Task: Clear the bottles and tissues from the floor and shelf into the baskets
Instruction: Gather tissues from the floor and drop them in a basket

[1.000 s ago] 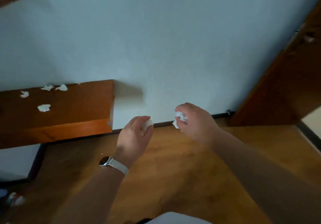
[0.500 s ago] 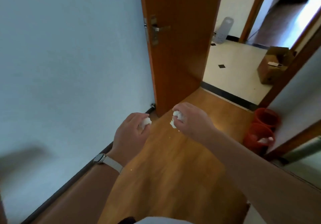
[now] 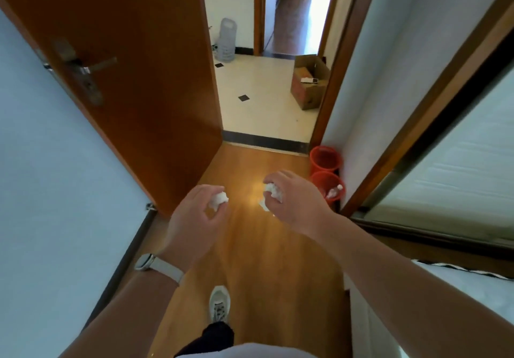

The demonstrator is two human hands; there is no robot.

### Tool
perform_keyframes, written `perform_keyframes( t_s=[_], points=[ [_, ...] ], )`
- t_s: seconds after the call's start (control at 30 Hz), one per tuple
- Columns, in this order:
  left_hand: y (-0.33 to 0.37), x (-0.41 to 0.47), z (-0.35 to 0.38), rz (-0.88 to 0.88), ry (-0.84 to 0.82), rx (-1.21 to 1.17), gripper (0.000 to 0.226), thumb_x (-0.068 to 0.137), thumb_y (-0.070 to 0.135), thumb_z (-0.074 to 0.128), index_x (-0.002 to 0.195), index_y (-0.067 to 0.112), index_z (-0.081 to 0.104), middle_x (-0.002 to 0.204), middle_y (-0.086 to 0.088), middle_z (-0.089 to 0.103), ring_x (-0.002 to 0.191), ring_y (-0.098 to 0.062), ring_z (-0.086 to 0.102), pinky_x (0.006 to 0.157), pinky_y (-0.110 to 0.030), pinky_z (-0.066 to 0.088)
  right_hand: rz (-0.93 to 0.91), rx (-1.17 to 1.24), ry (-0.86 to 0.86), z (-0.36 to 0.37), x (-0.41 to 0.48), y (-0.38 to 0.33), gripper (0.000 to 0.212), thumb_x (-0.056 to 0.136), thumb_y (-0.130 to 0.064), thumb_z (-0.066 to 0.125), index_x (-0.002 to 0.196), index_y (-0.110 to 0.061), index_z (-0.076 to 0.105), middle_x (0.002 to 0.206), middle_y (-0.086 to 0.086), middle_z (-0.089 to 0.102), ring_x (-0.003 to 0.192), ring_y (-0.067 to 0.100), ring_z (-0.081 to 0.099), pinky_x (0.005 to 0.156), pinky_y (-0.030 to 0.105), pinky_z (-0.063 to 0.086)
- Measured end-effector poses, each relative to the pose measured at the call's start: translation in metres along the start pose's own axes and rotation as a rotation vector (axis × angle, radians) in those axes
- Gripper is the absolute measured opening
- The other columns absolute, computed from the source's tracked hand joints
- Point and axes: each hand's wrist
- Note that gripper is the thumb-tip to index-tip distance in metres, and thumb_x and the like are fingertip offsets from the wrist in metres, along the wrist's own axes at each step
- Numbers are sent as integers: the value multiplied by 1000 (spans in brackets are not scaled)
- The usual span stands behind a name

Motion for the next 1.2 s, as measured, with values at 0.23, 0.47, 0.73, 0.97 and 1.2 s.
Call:
perform_keyframes(
  t_s=[0.23, 0.47, 0.73, 0.97, 1.2],
  points=[
    [-38, 143, 18, 92, -108, -112, 28, 92, 36, 60, 119, 36, 54, 112, 18, 55, 98, 3, 54, 82, -18, 47, 144, -51, 95, 0, 103, 25, 25, 90, -38, 59, 114, -36, 53, 109, -15, 59, 84, 7, 57, 64, 6, 36],
    [-65, 268, 39, 185, -167, -142, 26, 94, 34, 58, 118, 25, 60, 113, 9, 59, 96, -8, 57, 80, -26, 53, 257, -104, 170, 3, 198, 47, 24, 88, -45, 54, 110, -40, 49, 99, -27, 48, 74, -1, 50, 59, 2, 29],
    [-36, 366, 110, 312, -294, -148, 28, 92, 25, 65, 119, 18, 65, 115, 4, 63, 100, -8, 56, 82, -13, 44, 453, -41, 242, -7, 243, 134, 27, 87, -45, 57, 112, -42, 47, 101, -30, 45, 79, -2, 49, 69, 8, 34],
    [1, 453, 208, 302, -408, -90, 30, 91, 29, 66, 120, 22, 64, 116, 7, 64, 100, -11, 60, 80, -28, 57, 536, 94, 227, -6, 302, 267, 26, 89, -34, 63, 114, -31, 57, 111, -13, 61, 84, 5, 53, 68, 5, 32],
    [61, 551, 289, 355, -530, -12, 33, 90, 24, 68, 122, 20, 62, 117, 3, 61, 100, -14, 61, 79, -35, 59, 621, 156, 216, -58, 346, 389, 28, 90, -35, 62, 118, -29, 58, 113, -9, 63, 90, 4, 52, 79, 18, 41]
  ],
)
Point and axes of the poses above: each hand's wrist, its own x-axis towards the middle knuckle, its own z-axis out of the palm, y = z × x
